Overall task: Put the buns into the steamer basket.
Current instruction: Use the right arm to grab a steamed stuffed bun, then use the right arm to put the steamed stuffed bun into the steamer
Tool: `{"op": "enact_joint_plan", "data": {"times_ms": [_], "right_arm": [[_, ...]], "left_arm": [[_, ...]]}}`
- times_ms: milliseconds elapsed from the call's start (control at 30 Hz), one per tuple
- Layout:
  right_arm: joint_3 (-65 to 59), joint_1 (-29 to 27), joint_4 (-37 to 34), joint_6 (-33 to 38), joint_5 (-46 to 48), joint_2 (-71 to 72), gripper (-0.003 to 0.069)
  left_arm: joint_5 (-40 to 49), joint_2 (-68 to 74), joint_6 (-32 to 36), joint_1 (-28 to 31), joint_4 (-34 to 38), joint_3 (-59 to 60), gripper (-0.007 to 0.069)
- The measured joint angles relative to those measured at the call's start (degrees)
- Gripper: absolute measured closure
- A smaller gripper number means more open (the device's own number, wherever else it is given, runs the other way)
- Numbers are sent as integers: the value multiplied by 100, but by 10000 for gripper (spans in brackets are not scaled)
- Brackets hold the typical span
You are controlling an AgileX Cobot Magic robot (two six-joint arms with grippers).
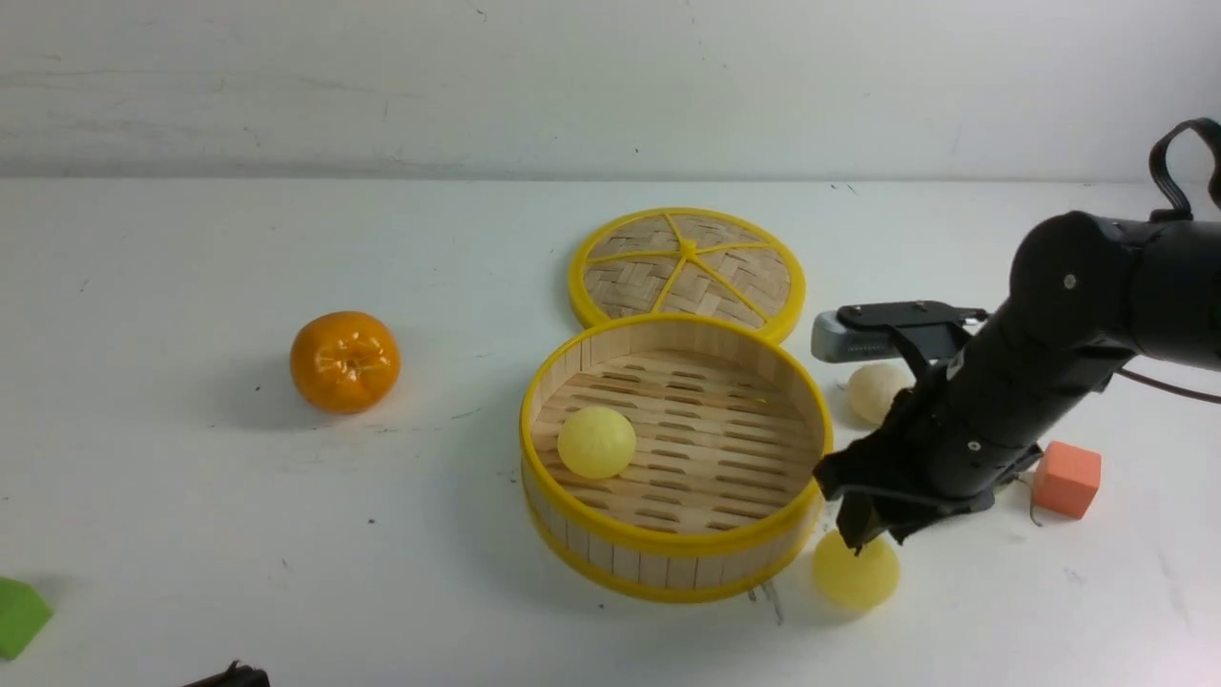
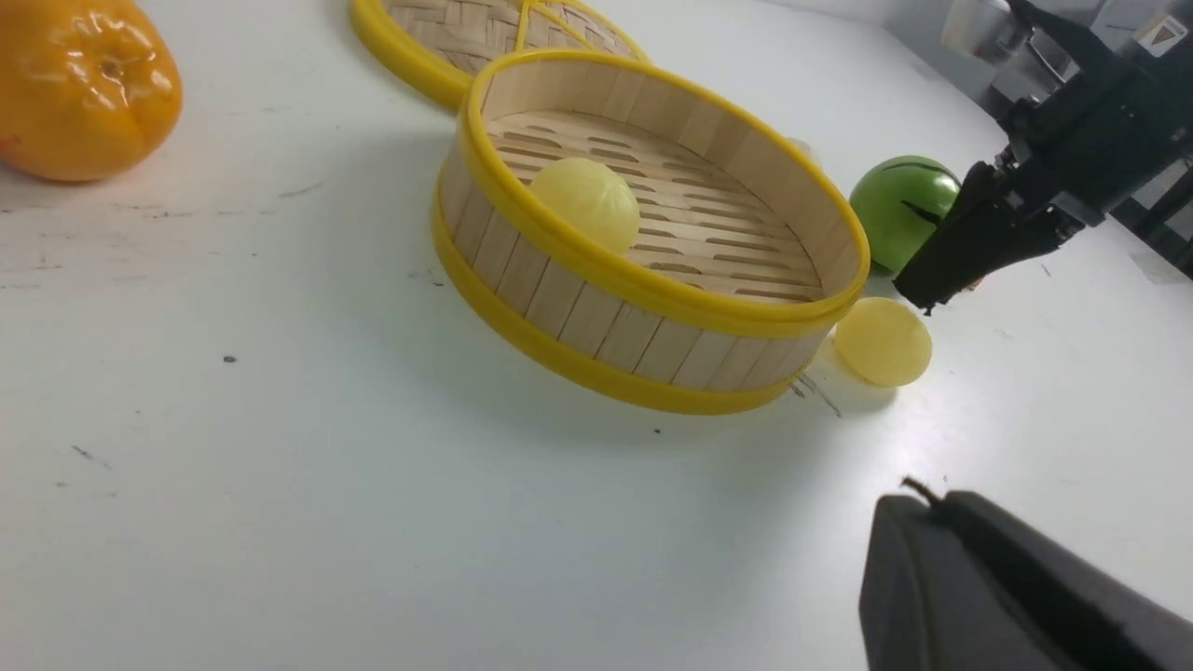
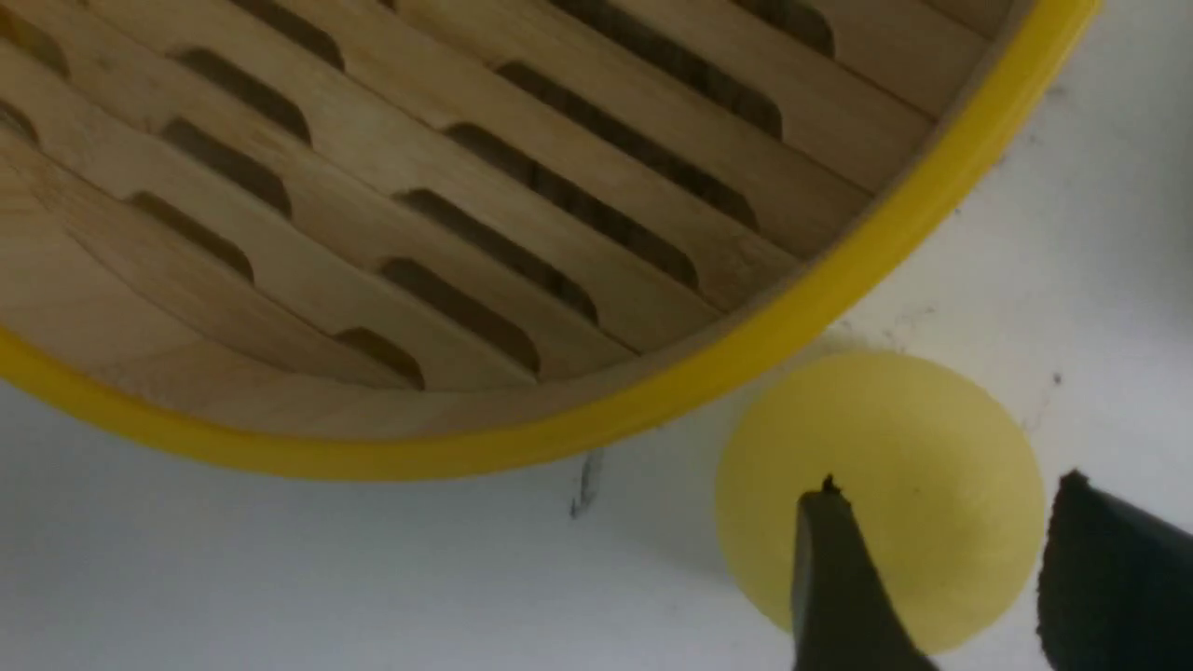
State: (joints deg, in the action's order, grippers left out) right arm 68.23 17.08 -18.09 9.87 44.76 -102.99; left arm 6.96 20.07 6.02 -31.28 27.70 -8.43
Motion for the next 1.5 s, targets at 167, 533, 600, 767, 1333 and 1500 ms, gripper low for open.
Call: {"op": "enact_joint_plan", "data": {"times_ms": [167, 533, 600, 767, 1333, 1500], "right_arm": [[0, 0, -44, 28, -132, -153, 382], [0, 0, -44, 40, -193, -228, 447], [1, 0, -23, 40, -180, -228, 480], [1, 0, 130, 40, -91, -228, 636], [403, 178, -829, 448, 441, 1213, 657], [1024, 596, -929, 499, 362, 441, 657]], "left_arm": [[0, 0, 0, 0, 0, 0, 627], [4, 0, 0, 0, 0, 0, 617], [4, 0, 0, 0, 0, 0, 614], [4, 0, 0, 0, 0, 0, 609], [4, 0, 0, 0, 0, 0, 596], [4, 0, 0, 0, 0, 0, 596]]}}
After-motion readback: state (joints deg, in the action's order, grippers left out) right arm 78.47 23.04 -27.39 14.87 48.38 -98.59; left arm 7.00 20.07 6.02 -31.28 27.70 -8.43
